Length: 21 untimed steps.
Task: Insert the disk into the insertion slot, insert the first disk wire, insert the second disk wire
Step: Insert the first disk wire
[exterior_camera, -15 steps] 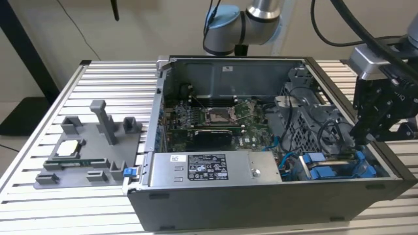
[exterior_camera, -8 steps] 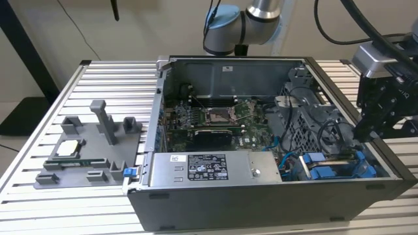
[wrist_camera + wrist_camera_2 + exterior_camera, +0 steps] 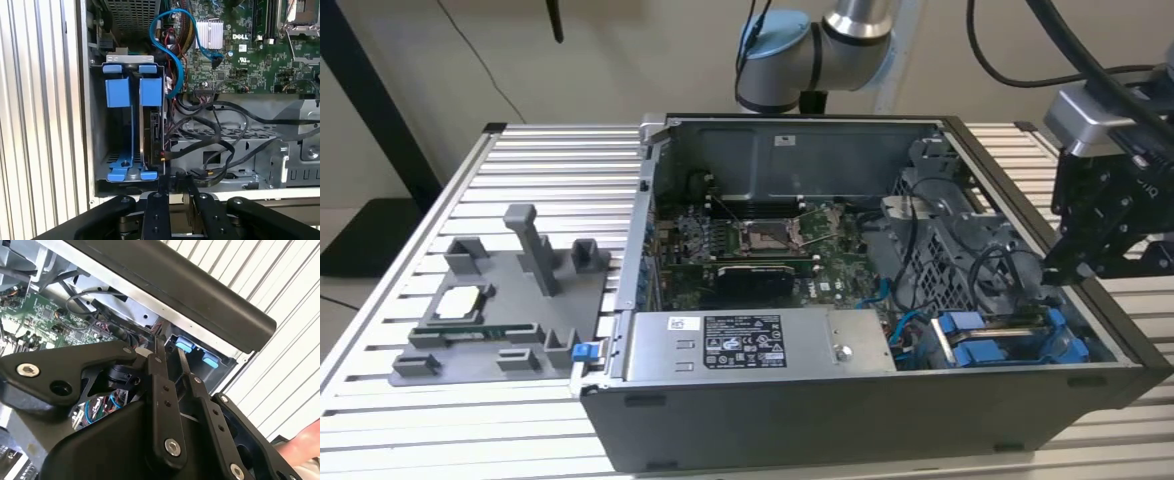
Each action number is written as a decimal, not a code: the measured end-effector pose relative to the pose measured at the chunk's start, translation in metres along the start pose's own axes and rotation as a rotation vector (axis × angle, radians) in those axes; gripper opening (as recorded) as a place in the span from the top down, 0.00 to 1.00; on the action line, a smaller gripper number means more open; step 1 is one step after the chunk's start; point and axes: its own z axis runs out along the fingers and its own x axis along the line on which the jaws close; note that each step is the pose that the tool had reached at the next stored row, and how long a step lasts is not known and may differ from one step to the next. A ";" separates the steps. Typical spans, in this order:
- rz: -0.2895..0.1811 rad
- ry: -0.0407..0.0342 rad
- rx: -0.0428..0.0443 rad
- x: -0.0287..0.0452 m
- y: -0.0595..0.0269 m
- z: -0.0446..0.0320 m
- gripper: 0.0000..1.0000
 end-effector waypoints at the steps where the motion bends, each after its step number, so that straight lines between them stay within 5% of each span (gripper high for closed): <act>1: 0.009 -0.0011 0.0008 -0.0001 -0.0001 0.0001 0.00; 8: 0.083 0.0006 0.0074 0.0001 0.0000 0.0028 0.00; 13: 0.116 -0.0079 0.0095 0.0001 0.0001 0.0045 0.00; 17: 0.140 -0.0208 0.0103 0.0002 0.0002 0.0057 0.00; 21: 0.157 -0.0453 0.0091 0.0002 0.0007 0.0068 0.00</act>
